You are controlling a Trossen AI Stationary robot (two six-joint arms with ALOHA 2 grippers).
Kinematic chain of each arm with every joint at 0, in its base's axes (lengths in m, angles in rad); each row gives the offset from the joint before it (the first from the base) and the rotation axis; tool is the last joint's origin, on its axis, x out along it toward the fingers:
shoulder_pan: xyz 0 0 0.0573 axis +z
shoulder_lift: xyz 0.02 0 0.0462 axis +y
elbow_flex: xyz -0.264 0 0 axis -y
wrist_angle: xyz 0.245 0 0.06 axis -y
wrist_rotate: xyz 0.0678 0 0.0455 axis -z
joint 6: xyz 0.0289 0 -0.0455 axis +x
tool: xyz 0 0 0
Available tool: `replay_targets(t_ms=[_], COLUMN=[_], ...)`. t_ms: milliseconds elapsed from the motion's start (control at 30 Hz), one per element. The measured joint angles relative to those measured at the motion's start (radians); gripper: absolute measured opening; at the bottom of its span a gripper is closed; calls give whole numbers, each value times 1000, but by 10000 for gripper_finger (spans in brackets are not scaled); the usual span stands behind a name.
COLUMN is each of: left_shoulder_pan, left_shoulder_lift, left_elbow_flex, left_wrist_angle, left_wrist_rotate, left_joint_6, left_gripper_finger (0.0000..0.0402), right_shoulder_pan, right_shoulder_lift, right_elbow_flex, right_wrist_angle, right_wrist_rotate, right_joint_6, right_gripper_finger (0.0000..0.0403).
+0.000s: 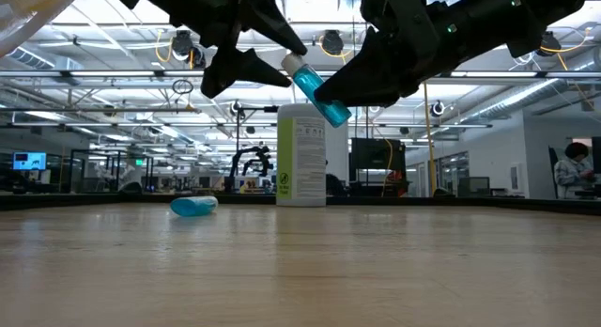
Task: Pick & Place toothbrushing station
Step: Put the blue mouthwash into the transparent organizer
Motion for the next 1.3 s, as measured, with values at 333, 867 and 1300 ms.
replay_targets(t_ms=[333, 867, 1300], left_shoulder_pan=[17, 33, 33], left_shoulder_lift=[0, 1, -34], left_elbow_flex=[0, 0, -2], left_wrist_angle=[-4, -10, -37], left_wrist_rotate=[89, 100, 138], left_joint_6=[0, 37, 123], left_gripper_finger=[238, 95, 95], right_shoulder_pan=[1, 2, 10], right_shoulder_lift=[0, 0, -1], right_elbow_flex=[0, -1, 2], right_wrist_angle=[1, -1, -16], right_wrist_rotate=[4, 5, -6], right_joint_6=[0, 1, 1], right_gripper_finger=[146, 146, 159])
